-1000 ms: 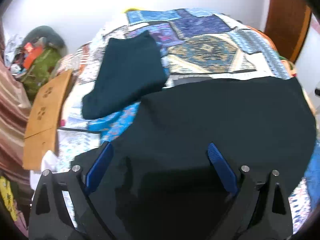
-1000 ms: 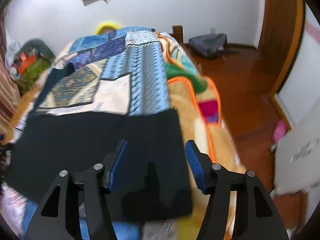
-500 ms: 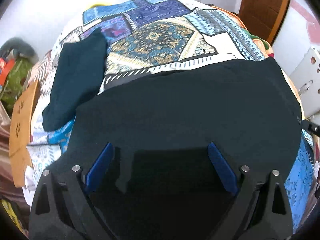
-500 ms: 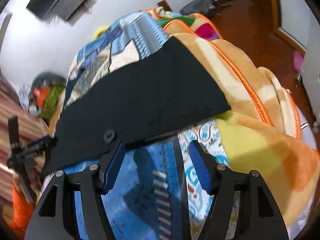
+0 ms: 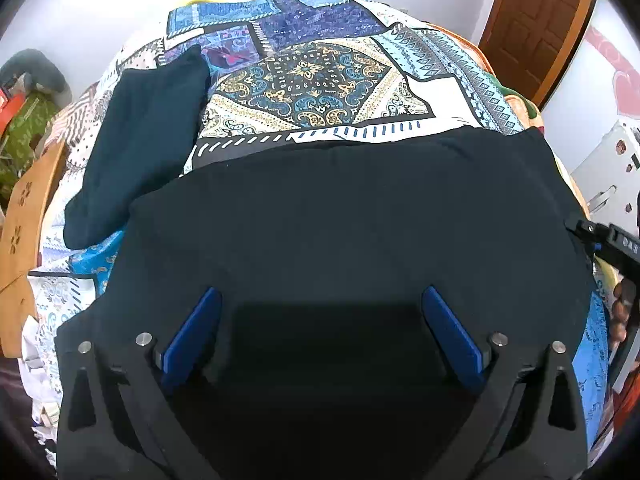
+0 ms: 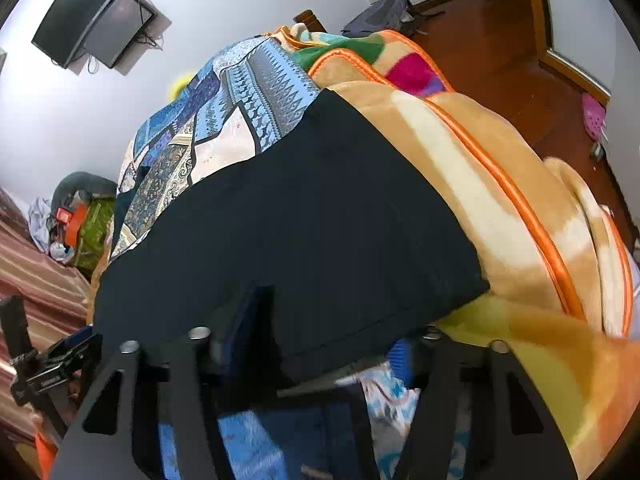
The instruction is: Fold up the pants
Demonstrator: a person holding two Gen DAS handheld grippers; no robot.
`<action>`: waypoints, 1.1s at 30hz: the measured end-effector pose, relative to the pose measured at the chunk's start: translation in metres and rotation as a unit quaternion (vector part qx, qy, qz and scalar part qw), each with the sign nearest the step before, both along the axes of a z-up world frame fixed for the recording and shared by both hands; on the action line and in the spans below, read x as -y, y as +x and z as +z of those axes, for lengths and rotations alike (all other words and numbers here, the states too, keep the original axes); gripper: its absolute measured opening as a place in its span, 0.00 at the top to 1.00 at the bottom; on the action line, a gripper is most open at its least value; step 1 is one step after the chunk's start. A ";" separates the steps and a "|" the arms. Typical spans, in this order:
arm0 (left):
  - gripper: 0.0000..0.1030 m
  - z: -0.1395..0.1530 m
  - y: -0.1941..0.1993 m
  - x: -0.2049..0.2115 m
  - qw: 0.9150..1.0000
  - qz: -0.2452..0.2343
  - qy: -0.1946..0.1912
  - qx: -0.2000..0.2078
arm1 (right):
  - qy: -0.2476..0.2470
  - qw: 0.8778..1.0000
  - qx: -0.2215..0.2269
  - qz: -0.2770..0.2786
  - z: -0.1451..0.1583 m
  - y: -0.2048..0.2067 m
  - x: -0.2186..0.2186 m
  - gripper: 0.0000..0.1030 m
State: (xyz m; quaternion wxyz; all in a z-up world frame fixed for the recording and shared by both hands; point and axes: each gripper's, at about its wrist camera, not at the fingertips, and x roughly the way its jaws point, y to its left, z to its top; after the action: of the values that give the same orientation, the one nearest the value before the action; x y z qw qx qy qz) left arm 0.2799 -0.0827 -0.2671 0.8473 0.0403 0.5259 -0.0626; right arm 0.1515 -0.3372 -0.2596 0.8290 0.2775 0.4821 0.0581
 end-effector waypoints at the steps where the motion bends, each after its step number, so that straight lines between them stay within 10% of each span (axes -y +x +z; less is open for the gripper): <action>1: 0.00 0.001 0.000 0.001 1.000 0.001 0.005 0.003 | 0.005 1.000 0.004 0.003 0.002 0.002 0.001 0.77; 10: 0.01 0.037 -0.020 0.003 0.996 0.001 0.062 0.071 | -0.058 0.991 0.117 0.032 0.076 0.002 -0.022 0.89; 20: 0.01 0.090 -0.042 -0.055 0.991 0.062 0.013 0.121 | -0.074 0.963 0.221 0.133 0.153 0.012 -0.105 0.89; 33: 0.01 0.095 -0.078 -0.141 0.981 0.152 0.010 0.118 | -0.065 0.916 0.168 0.357 0.091 -0.012 -0.242 0.89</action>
State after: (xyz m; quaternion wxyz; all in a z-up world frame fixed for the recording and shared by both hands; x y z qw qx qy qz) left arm 0.2022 0.0583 -0.1721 0.9025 -0.0244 0.4231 0.0771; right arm 0.1393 -0.0955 -0.1686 0.8379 0.0183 0.4056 0.3647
